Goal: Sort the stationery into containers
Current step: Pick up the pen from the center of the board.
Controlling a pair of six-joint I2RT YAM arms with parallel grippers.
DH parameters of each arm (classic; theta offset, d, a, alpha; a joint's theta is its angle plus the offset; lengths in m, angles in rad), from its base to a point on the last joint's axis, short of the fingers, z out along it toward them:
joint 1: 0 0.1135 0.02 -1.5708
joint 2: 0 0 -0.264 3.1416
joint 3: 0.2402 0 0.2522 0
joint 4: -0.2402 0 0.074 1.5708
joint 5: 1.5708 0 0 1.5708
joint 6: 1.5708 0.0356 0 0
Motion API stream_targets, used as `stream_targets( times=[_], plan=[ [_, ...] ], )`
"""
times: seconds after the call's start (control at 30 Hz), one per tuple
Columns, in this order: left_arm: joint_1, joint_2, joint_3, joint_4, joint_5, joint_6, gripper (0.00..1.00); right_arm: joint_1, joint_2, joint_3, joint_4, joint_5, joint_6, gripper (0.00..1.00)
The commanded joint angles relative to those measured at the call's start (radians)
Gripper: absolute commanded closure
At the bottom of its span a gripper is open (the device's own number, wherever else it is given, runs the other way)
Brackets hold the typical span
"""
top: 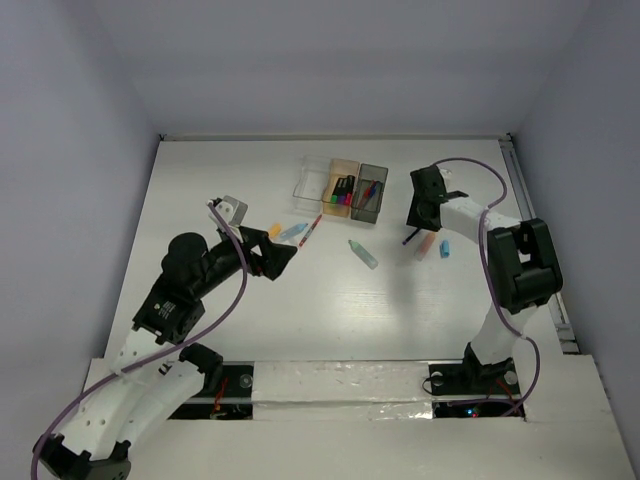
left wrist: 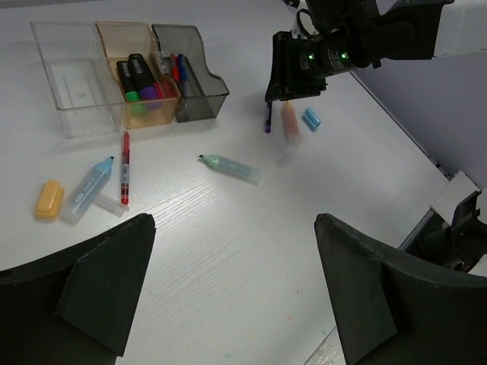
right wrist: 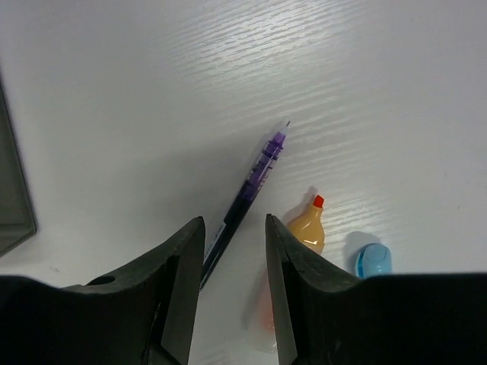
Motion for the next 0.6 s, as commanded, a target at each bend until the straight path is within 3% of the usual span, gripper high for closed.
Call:
stream_targets(
  times=[0.0,0.33,0.57],
  plan=[
    [0.014,-0.004,-0.004,0.049,0.021,0.002,0.17,-0.01,0.01,0.047,-0.021,0.032,0.005,0.57],
    [0.014,0.005,-0.004,0.049,0.018,0.001,0.17,-0.029,0.132,0.103,-0.005,-0.054,0.008,0.61],
    [0.023,0.016,-0.004,0.05,0.02,0.002,0.17,-0.038,0.171,0.111,0.013,-0.071,0.021,0.9]
  ],
)
